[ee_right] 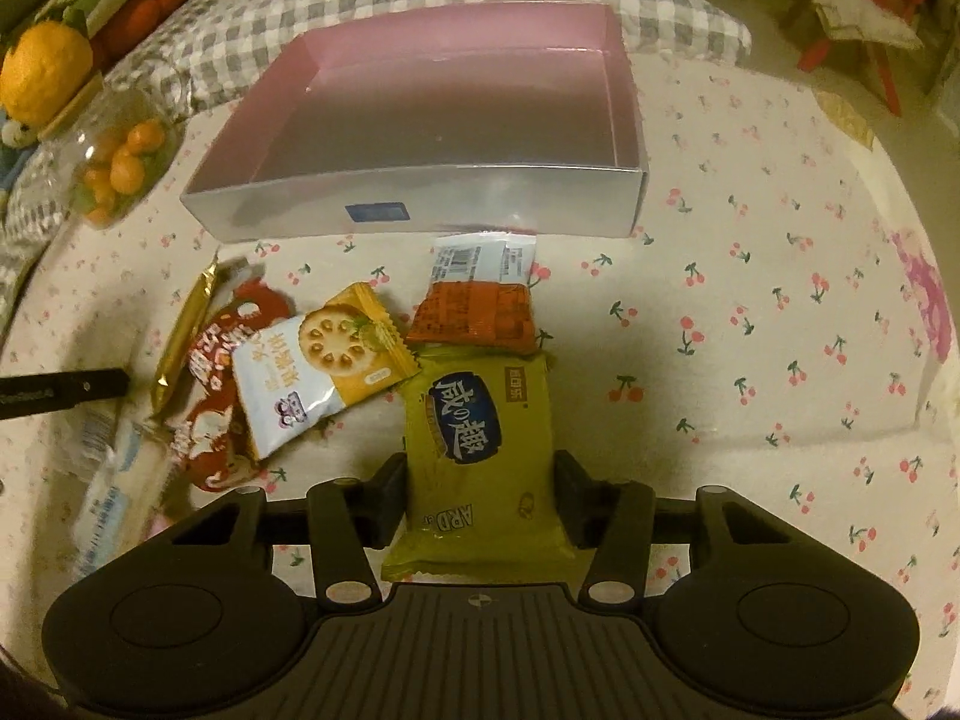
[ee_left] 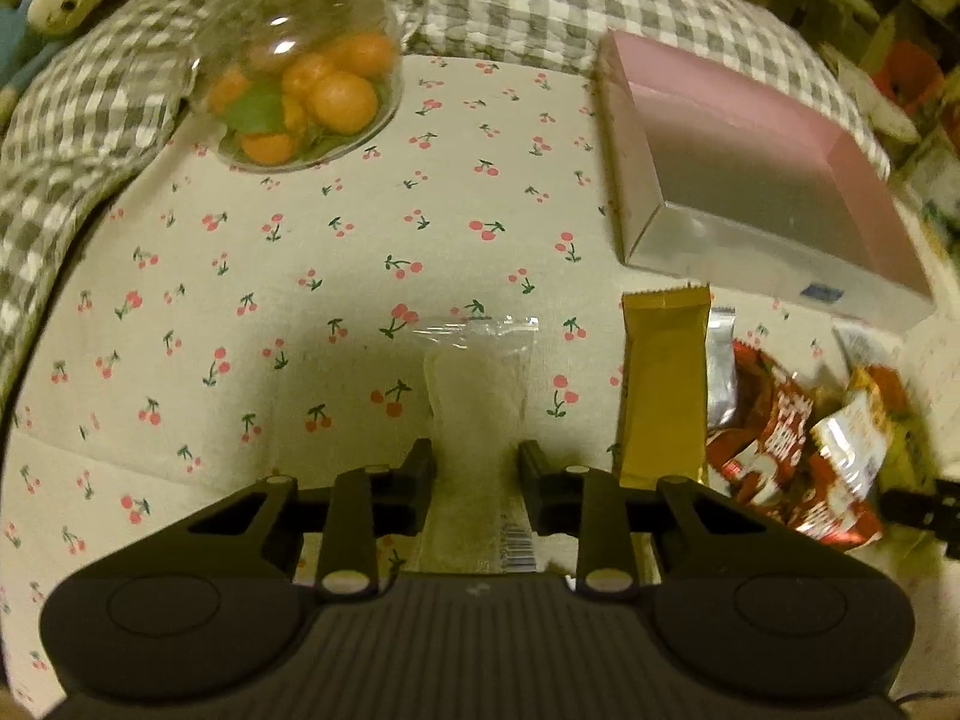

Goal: Organize snacks
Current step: 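Close left tool on white translucent packet while right tool grasps yellow chip bag, then lift and carry both held packets over the pink box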

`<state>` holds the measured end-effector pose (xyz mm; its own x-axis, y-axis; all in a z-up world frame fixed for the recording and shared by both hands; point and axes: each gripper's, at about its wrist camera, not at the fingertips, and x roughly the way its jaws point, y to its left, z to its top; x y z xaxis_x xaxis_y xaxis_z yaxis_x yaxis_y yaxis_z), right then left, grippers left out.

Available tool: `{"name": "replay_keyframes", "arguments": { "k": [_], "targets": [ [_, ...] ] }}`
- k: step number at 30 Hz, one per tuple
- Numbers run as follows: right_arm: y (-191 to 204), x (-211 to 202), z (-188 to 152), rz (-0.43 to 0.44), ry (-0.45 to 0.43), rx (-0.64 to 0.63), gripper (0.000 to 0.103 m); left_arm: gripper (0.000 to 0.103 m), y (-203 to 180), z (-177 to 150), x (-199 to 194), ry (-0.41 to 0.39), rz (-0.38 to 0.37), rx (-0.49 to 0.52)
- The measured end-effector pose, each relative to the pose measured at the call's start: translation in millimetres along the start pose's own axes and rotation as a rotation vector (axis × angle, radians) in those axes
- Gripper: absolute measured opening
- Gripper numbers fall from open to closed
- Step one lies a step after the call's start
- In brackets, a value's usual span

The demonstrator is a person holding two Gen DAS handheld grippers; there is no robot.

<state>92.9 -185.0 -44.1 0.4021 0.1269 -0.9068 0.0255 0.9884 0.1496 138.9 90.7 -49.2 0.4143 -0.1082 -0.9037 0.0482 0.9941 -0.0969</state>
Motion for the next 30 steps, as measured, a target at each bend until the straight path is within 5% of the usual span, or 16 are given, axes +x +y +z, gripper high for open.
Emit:
{"name": "replay_keyframes", "arguments": {
  "k": [14, 17, 18, 22, 26, 30],
  "targets": [
    [-11.9, -28.5, 4.1, 0.195, -0.002, 0.133, 0.049, 0.018, 24.6, 1.9, -11.8, 0.016, -0.192, -0.206],
    [-13.5, -34.9, 4.8, 0.221, -0.011, 0.147, 0.049, 0.014, 22.5, 2.2, -15.5, 0.005, -0.200, -0.207],
    [-14.3, -36.4, 5.3, 0.228, -0.014, 0.152, 0.049, 0.005, 22.2, 2.6, -16.4, 0.001, -0.202, -0.207],
    [-18.5, -40.4, 5.6, 0.232, -0.028, 0.169, 0.049, 0.004, 20.5, 2.2, -16.3, 0.017, -0.154, -0.183],
    [-21.8, -40.3, 4.4, 0.228, -0.028, 0.176, 0.049, 0.025, 14.4, -1.8, -16.0, 0.002, -0.110, -0.123],
    [-21.6, -39.8, 3.6, 0.221, -0.027, 0.173, 0.049, 0.034, 6.7, -3.4, -14.2, -0.003, -0.122, -0.089]
  ]
}}
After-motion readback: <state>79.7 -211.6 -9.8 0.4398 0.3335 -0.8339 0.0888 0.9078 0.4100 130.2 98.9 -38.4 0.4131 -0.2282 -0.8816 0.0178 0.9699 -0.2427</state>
